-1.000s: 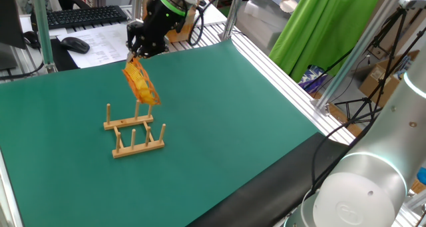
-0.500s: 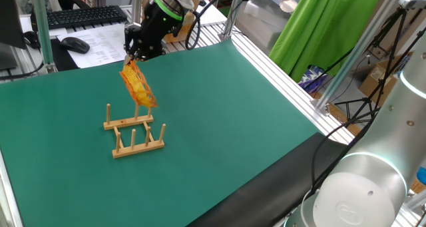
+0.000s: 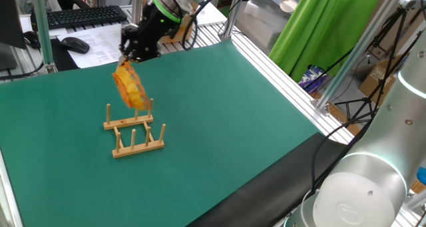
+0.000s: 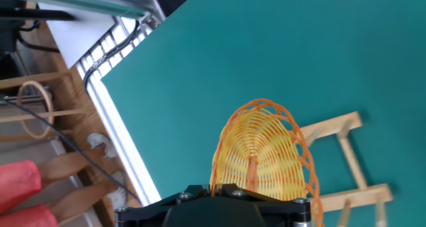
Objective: Put the dish on the dish rack
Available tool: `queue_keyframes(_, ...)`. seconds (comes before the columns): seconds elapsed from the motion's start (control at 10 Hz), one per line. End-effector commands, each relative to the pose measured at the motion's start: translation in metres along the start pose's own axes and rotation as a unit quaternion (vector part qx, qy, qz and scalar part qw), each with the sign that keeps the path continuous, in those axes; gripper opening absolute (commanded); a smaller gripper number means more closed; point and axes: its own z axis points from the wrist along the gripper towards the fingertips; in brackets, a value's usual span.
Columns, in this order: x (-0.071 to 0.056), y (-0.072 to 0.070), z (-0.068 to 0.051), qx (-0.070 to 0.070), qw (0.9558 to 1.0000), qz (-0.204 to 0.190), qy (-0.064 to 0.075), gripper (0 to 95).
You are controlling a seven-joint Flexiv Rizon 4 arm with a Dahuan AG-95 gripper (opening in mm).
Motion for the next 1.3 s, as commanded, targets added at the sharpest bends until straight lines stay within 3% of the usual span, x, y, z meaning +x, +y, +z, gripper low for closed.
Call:
queue_keyframes(0.1,-0.005,0.0,0.001,0.001,0.9999,-0.014,0.007,0.0)
queue_keyframes(0.5,-0.008,-0.001,0.012,-0.007,0.9997,-0.023,0.009,0.0)
queue_keyframes(1.0,-0.009,-0.003,0.017,-0.007,0.9997,-0.025,0.003,0.0)
queue_keyframes(1.3,-0.006,0.0,0.018,-0.011,0.9999,-0.007,0.005,0.0)
